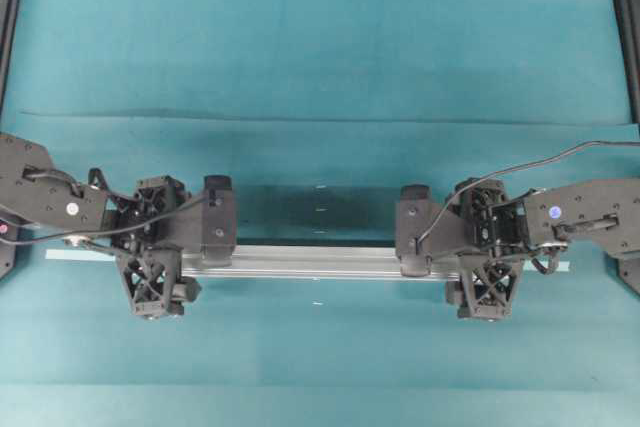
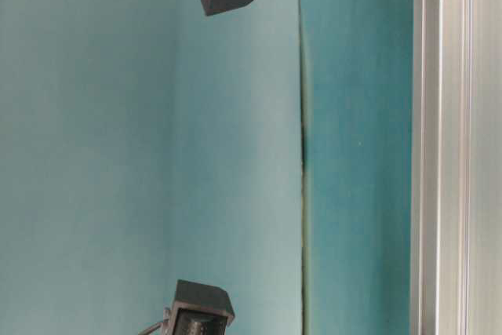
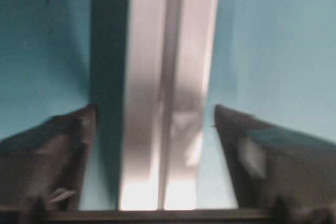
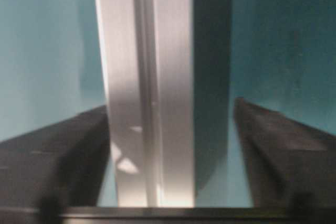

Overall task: Lift the metal rail with both hands and move it towards you.
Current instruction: 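Lift the rail off the table with both grippers together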

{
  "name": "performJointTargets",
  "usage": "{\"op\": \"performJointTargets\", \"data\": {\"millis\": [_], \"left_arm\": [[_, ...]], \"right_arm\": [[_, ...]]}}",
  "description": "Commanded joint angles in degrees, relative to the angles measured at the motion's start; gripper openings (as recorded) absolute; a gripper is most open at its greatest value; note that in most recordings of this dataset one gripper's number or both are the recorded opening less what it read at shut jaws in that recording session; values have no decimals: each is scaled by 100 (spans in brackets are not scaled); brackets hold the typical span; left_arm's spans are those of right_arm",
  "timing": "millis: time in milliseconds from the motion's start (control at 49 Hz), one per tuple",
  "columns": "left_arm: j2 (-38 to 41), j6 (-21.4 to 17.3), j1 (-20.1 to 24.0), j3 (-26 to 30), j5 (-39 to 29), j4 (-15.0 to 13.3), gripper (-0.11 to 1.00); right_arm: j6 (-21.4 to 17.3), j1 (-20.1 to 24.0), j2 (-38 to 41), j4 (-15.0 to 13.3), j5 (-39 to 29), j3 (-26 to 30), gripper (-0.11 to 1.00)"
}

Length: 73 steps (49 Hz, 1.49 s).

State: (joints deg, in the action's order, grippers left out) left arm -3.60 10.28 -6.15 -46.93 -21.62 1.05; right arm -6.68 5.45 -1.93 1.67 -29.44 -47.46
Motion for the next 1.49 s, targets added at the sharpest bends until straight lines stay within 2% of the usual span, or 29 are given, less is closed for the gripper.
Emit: {"op": "performJointTargets", "data": {"millis": [0,82,143,327,654,940,1042,1205,1471], "left_arm": [[-35,-18,-97,70,35,9,67],[-35,-35,-114,70,35,9,40],[-44,-44,-114,70,44,9,28],[-44,-26,-114,62,105,9,28],[-44,-53,-114,44,114,9,28],[-62,-53,-114,79,88,9,28],[-220,-53,-114,132,9,9,28],[-606,-62,-114,352,-501,9,28],[-1397,-211,-97,1099,-2021,9,28]], "right_arm": [[-26,-9,26,26,9,35,73],[-88,-9,26,26,0,35,50],[-149,-9,35,26,0,53,41],[-308,-9,44,26,9,35,41],[-316,9,79,26,0,97,41],[-360,9,26,299,-35,132,41],[-369,9,-123,387,-237,229,41],[-378,-44,-510,422,-958,562,41],[-378,-202,-1195,422,-2224,1257,41]]}}
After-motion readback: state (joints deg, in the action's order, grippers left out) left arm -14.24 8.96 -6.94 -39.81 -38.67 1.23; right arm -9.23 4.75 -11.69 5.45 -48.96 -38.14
